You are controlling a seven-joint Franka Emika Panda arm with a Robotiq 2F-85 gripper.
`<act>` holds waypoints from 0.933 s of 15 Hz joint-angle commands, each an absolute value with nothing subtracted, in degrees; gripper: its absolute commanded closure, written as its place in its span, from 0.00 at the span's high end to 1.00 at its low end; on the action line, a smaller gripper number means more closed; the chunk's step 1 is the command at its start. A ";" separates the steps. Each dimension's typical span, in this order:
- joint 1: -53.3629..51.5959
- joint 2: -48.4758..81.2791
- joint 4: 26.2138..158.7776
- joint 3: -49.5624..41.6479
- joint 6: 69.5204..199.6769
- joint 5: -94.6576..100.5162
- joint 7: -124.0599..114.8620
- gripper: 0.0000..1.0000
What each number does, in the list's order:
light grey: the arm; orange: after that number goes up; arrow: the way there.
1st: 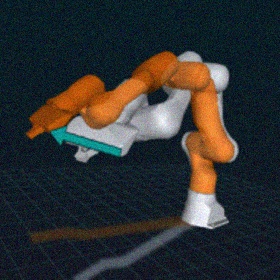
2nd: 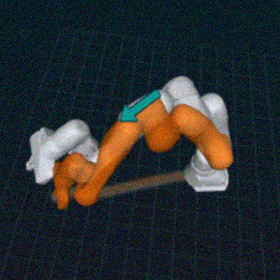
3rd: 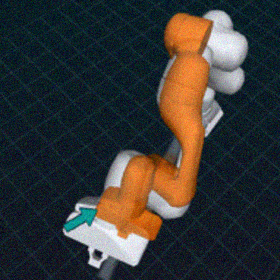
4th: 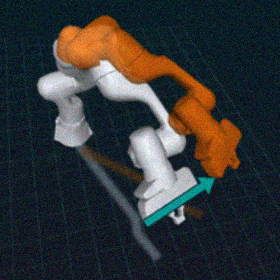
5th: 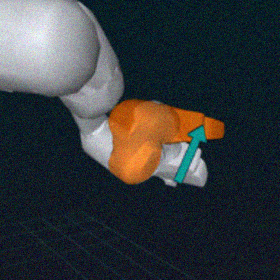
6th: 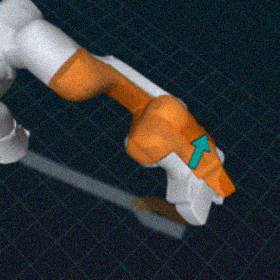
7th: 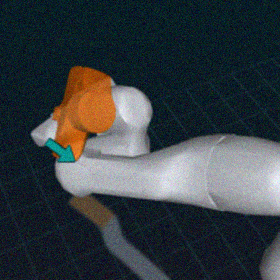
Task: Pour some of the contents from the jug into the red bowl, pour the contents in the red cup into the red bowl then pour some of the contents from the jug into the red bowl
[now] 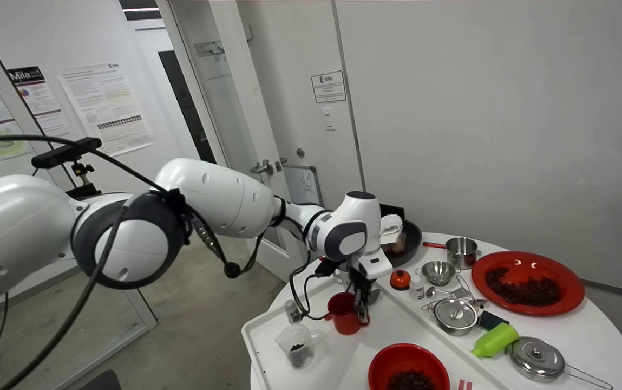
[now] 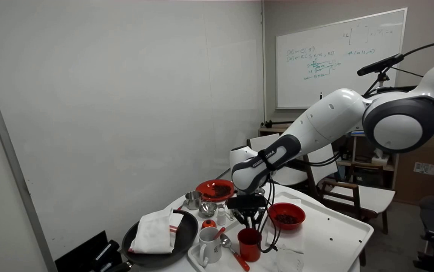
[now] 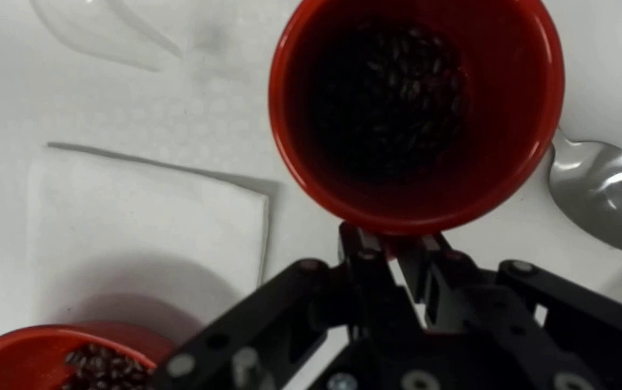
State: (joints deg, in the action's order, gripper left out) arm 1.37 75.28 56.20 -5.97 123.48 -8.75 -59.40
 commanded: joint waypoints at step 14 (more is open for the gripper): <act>3.62 67.46 58.10 -8.92 122.53 -8.54 -60.29 0.08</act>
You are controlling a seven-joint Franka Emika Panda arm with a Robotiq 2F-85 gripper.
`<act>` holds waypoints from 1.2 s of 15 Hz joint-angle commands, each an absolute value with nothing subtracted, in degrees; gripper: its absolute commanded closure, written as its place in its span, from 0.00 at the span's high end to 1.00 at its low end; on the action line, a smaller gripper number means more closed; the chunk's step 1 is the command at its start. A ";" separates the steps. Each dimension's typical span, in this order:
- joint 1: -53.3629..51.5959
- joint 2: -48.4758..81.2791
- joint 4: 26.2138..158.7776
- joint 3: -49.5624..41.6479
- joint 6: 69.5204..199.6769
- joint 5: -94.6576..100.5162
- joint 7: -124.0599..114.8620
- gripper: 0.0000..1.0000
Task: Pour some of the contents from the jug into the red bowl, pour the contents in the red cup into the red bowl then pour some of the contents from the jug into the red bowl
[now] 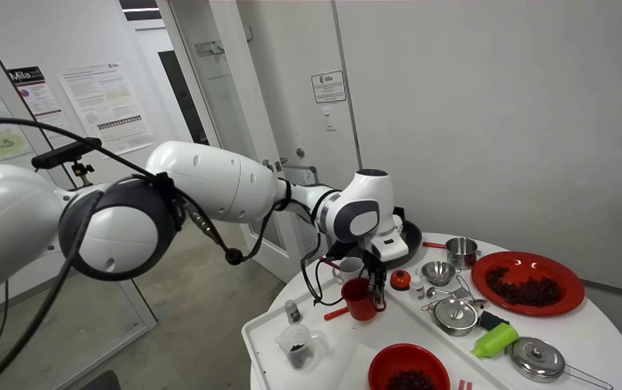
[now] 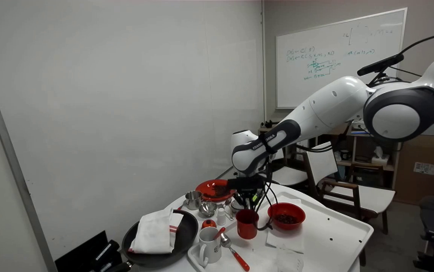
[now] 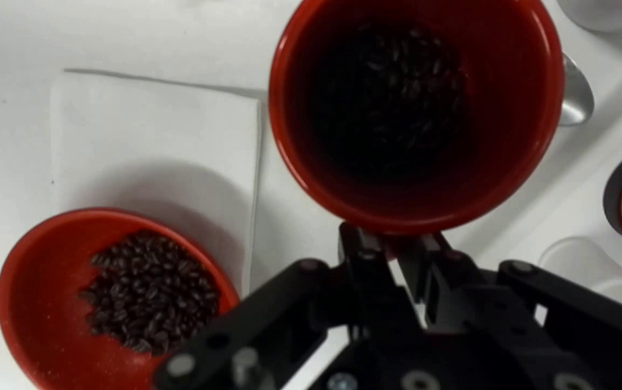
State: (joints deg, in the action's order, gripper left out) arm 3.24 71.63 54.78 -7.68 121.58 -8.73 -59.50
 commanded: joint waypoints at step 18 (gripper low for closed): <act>3.63 59.71 68.63 -21.95 123.43 -8.16 -75.17 0.08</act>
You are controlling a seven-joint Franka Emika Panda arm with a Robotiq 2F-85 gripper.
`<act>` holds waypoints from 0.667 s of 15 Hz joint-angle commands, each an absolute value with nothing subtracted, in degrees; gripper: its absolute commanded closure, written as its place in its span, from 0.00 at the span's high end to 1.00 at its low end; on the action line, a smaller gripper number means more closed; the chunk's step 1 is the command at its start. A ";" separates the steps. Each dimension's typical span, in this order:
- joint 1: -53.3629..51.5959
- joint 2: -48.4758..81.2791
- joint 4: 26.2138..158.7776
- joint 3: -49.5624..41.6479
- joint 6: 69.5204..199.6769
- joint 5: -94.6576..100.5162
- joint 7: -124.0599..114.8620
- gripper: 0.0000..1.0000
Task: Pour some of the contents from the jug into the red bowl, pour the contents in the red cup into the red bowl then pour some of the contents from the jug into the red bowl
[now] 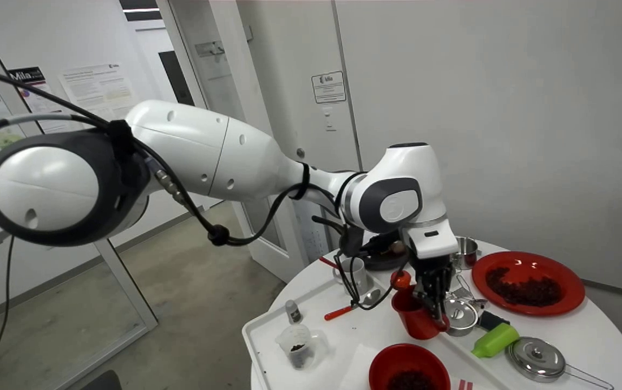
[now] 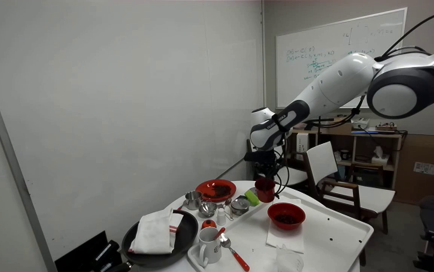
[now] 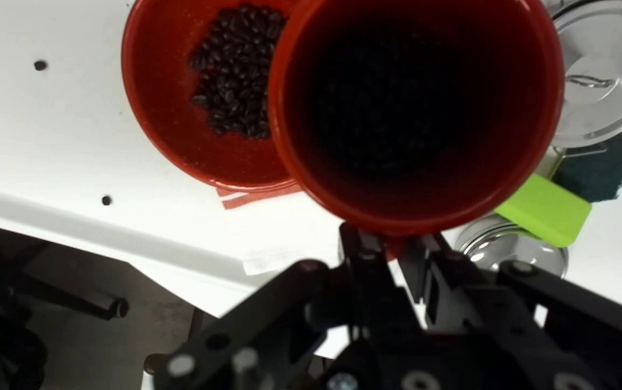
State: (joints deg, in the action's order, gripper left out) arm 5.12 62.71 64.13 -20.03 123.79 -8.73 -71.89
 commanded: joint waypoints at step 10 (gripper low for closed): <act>-3.47 56.76 76.88 -28.13 120.85 2.92 -92.84 0.08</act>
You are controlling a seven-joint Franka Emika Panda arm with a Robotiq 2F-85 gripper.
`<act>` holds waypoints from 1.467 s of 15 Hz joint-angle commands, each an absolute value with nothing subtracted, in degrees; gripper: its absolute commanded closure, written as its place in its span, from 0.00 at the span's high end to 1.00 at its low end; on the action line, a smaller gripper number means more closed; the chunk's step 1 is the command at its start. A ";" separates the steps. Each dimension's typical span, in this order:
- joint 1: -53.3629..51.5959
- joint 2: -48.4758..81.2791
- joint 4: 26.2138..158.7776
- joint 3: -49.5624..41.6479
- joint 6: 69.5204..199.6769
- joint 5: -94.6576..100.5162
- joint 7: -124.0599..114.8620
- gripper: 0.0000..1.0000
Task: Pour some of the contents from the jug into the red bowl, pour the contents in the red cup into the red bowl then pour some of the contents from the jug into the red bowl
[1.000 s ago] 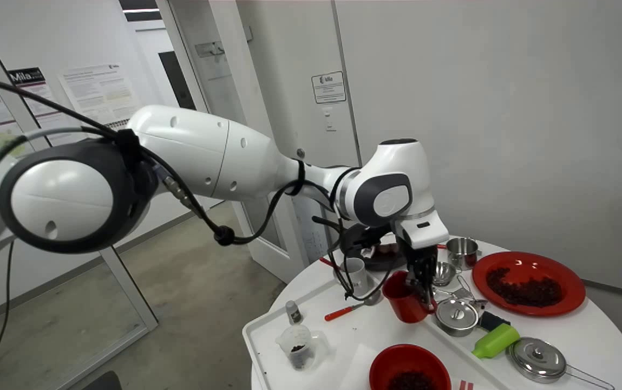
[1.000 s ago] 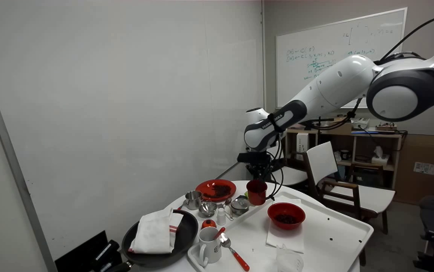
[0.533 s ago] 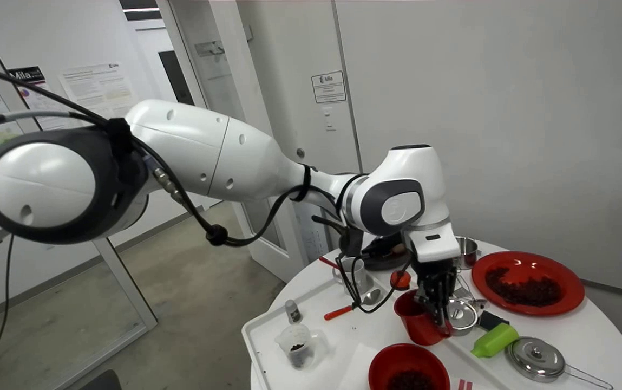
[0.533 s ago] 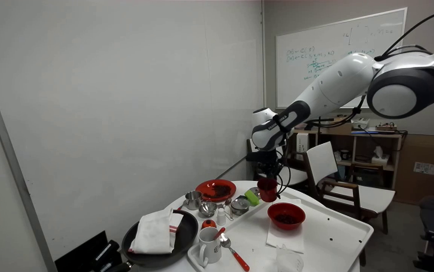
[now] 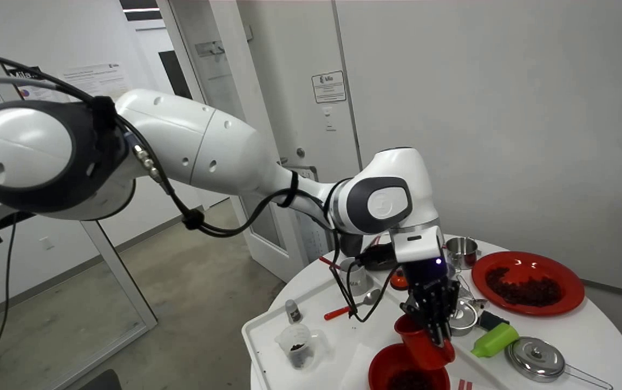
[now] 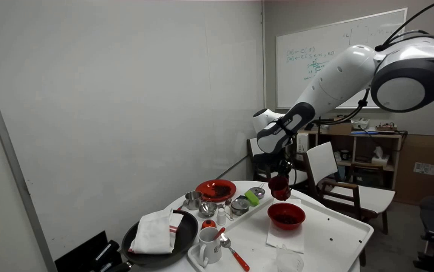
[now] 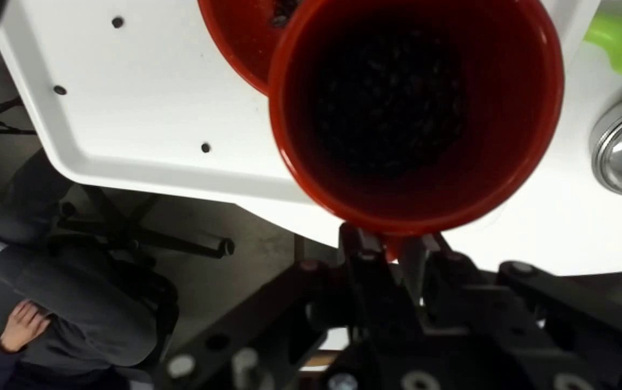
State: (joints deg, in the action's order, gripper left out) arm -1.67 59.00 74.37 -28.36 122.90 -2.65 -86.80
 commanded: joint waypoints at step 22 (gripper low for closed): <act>-9.56 63.91 68.18 -26.50 98.47 30.83 -122.56 0.08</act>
State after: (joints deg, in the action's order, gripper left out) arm -8.15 60.88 72.24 -26.25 103.42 26.74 -118.63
